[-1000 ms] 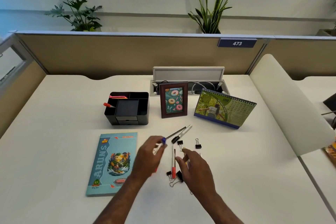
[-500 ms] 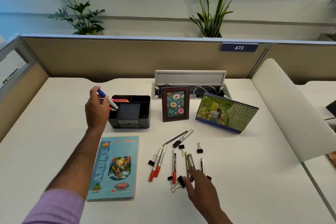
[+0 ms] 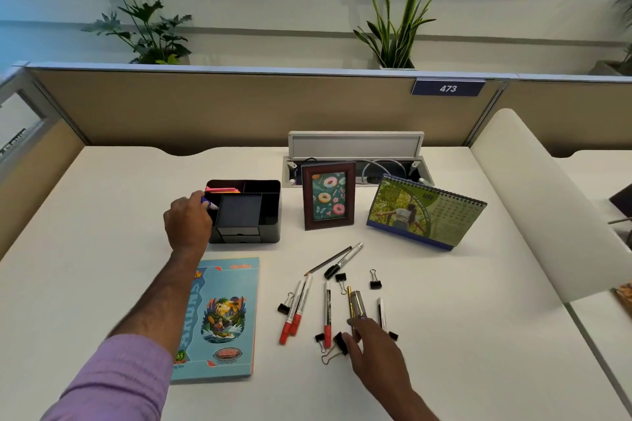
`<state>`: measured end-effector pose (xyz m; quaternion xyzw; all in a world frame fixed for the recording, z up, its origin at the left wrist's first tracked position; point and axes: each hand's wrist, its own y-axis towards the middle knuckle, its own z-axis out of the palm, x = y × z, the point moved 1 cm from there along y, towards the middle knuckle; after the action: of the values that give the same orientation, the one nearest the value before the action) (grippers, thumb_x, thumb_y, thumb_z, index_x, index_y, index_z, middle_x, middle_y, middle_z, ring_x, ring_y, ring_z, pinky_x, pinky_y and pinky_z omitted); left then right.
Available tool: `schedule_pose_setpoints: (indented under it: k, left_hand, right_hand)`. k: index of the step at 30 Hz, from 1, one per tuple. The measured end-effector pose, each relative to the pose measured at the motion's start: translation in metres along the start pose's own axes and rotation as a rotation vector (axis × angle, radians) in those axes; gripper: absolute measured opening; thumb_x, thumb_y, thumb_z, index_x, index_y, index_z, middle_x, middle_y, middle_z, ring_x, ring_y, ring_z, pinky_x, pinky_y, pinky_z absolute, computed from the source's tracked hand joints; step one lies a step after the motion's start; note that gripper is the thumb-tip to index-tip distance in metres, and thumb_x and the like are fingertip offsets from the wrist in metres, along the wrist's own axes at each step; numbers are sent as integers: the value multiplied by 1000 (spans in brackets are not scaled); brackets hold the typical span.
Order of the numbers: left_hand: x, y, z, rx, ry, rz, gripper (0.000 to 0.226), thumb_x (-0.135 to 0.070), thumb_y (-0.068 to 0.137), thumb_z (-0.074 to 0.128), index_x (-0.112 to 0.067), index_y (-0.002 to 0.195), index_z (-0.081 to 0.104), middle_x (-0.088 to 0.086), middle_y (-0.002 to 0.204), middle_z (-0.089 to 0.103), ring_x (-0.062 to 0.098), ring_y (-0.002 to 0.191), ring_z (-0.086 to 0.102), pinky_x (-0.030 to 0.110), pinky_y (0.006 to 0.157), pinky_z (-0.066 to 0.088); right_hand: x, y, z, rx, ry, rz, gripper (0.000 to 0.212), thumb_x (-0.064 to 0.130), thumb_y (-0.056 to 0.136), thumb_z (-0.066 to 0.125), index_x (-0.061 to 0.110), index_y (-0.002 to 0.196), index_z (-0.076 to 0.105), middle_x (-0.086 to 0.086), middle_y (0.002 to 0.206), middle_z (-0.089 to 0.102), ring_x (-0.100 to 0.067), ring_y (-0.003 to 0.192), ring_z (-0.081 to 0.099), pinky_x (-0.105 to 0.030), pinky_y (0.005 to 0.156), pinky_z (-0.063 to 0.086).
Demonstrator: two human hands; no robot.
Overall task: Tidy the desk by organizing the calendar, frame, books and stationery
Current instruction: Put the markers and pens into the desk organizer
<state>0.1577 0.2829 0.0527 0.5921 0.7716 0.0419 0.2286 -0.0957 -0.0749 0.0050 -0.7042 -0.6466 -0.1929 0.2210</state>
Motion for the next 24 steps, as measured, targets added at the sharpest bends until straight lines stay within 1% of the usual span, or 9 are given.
schedule_pose_setpoints:
  k: [2, 4, 7, 9, 11, 14, 18, 20, 24]
  left_hand:
    - [2, -2, 3, 5, -12, -3, 19, -7, 94, 59, -6, 109, 70, 23, 92, 69, 42, 98, 61, 49, 77, 49]
    - [0, -4, 2, 4, -40, -9, 18, -6, 94, 60, -5, 109, 70, 25, 100, 70, 43, 110, 58, 52, 82, 49]
    - [-4, -4, 2, 30, -51, -2, 22, -7, 95, 60, 0, 113, 70, 24, 118, 68, 44, 121, 54, 57, 87, 48]
    - [-2, -2, 3, 72, -20, 21, 25, -9, 95, 59, -2, 117, 69, 21, 131, 63, 44, 126, 50, 59, 91, 48]
    - [2, -3, 5, 102, 1, 45, 30, -8, 95, 60, -4, 124, 66, 20, 138, 57, 44, 130, 46, 59, 94, 47]
    - [2, -10, 0, 86, -43, 37, 40, -10, 94, 61, -7, 134, 59, 20, 145, 50, 44, 134, 42, 60, 97, 44]
    - [-4, -33, -9, 34, -137, 51, 45, -13, 93, 63, -10, 137, 56, 17, 151, 45, 41, 139, 37, 61, 101, 40]
    - [-10, -50, -12, 19, -178, 61, 46, -13, 92, 64, -12, 137, 56, 14, 153, 43, 40, 140, 36, 59, 102, 39]
    - [-26, -89, -15, 36, -286, 72, 50, -14, 91, 66, -16, 140, 54, 9, 157, 37, 37, 141, 34, 56, 105, 38]
  right_hand:
    - [4, 9, 4, 68, -15, -19, 29, 33, 95, 53, 32, 123, 58, 13, 112, 60, -12, 96, 62, -28, 73, 47]
    - [9, 21, 10, 143, -78, -64, 34, 24, 96, 48, 33, 128, 55, 10, 116, 56, -16, 101, 60, -32, 73, 48]
    - [15, 39, 20, 216, -182, -166, 49, 7, 86, 49, 33, 128, 55, 4, 108, 54, -22, 92, 60, -32, 62, 45]
    - [14, 50, 24, 240, -239, -236, 52, 1, 77, 57, 29, 120, 62, 0, 99, 56, -25, 81, 61, -30, 55, 39]
    - [13, 59, 25, 268, -296, -308, 48, 1, 68, 66, 28, 108, 68, -1, 90, 55, -24, 73, 59, -29, 53, 38]
    - [8, 68, 28, 303, -363, -396, 39, 6, 65, 71, 27, 98, 70, -1, 87, 54, -25, 71, 57, -31, 54, 42]
    - [1, 74, 28, 340, -385, -446, 32, 11, 70, 66, 26, 98, 67, -2, 93, 55, -26, 76, 57, -34, 61, 46]
    - [1, 77, 28, 341, -399, -459, 30, 13, 71, 65, 26, 98, 66, -3, 94, 55, -26, 76, 57, -35, 61, 47]
    - [8, 79, 24, 324, -391, -505, 35, 6, 67, 67, 27, 95, 65, 1, 91, 53, -23, 75, 56, -32, 59, 43]
